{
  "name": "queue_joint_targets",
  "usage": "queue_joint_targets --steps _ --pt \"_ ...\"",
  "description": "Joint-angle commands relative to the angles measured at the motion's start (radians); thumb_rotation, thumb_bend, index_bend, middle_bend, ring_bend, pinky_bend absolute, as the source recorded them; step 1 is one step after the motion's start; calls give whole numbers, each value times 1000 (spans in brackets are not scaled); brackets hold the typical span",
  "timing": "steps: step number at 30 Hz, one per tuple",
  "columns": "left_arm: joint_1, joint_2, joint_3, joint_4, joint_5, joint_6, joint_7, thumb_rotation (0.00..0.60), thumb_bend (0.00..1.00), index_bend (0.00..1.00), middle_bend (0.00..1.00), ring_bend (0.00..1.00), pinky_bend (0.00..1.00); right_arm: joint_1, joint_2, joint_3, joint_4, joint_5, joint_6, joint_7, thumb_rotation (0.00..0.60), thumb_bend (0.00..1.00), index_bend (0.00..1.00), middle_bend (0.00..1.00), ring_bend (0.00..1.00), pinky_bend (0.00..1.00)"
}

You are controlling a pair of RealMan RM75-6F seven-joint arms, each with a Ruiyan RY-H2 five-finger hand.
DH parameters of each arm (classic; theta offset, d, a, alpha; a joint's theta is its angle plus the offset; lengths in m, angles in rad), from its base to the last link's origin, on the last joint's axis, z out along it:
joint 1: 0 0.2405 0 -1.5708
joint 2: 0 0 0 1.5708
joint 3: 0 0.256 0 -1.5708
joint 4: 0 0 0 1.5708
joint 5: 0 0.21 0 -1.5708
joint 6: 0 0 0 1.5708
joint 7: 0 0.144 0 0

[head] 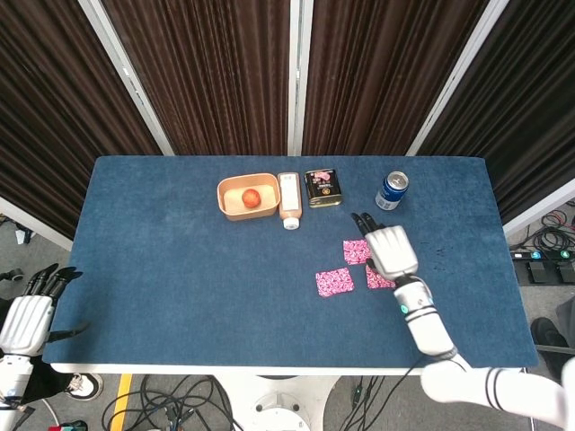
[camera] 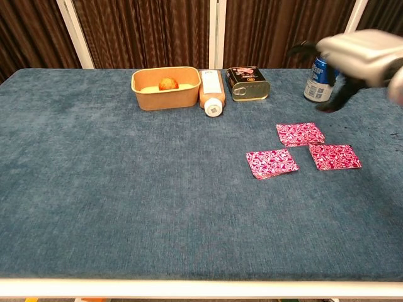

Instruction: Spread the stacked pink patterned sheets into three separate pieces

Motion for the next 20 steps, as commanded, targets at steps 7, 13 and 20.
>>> queue_joint_targets --steps 7,13,20 --pt "-5 18 -4 -37 7 6 38 600 0 184 132 36 103 -296 235 -246 -73 -368 259 278 600 101 0 0 0 0" --pt "-5 35 -9 -65 3 10 57 600 0 184 131 36 103 -394 210 -260 66 -428 345 384 600 101 0 0 0 0" --pt "3 28 -7 -60 -1 19 60 600 0 184 132 36 103 -436 187 -246 165 -437 329 475 600 101 0 0 0 0"
